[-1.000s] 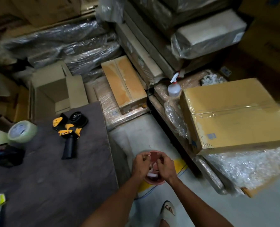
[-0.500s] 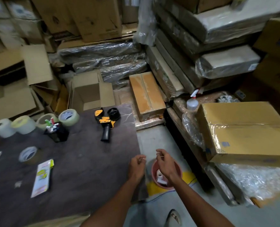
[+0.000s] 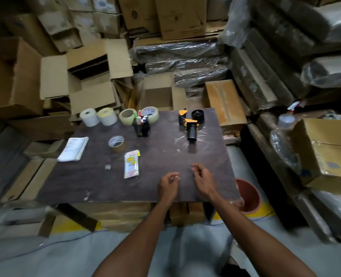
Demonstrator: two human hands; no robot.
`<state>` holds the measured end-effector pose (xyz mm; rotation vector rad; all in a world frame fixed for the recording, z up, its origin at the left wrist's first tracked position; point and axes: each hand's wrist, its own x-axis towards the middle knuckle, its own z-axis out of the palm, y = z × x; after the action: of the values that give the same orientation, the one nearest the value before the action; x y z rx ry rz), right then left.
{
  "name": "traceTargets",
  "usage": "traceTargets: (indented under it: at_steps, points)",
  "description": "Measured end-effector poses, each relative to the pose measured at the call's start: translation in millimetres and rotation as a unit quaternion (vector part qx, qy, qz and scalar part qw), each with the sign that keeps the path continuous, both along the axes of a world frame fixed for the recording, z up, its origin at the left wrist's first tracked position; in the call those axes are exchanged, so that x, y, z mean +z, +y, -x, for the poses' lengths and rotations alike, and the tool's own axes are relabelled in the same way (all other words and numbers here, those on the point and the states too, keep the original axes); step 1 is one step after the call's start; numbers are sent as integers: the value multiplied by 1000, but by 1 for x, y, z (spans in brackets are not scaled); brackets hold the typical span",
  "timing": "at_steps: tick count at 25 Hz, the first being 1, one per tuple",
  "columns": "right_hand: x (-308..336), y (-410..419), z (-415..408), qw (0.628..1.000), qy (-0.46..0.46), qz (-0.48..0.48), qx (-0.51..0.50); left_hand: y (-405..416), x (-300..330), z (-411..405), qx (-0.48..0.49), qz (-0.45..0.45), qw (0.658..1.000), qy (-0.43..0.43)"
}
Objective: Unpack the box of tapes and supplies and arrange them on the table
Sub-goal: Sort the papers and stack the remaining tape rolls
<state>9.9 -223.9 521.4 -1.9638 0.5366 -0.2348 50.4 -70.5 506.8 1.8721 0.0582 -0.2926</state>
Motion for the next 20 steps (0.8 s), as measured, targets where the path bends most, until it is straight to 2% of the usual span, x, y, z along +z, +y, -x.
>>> traceTargets:
  at_steps: [5,12,20]
  points:
    - [3,72,-19,999,4,-6,48,83,0,-6,50,7,999,3]
    - [7,128,-82,995,-11,3,99,142,11,-51,114,34,993,-10]
    - [-7,182,-171,996,18,-27,81,200,-5,-141,123,11,992,-8]
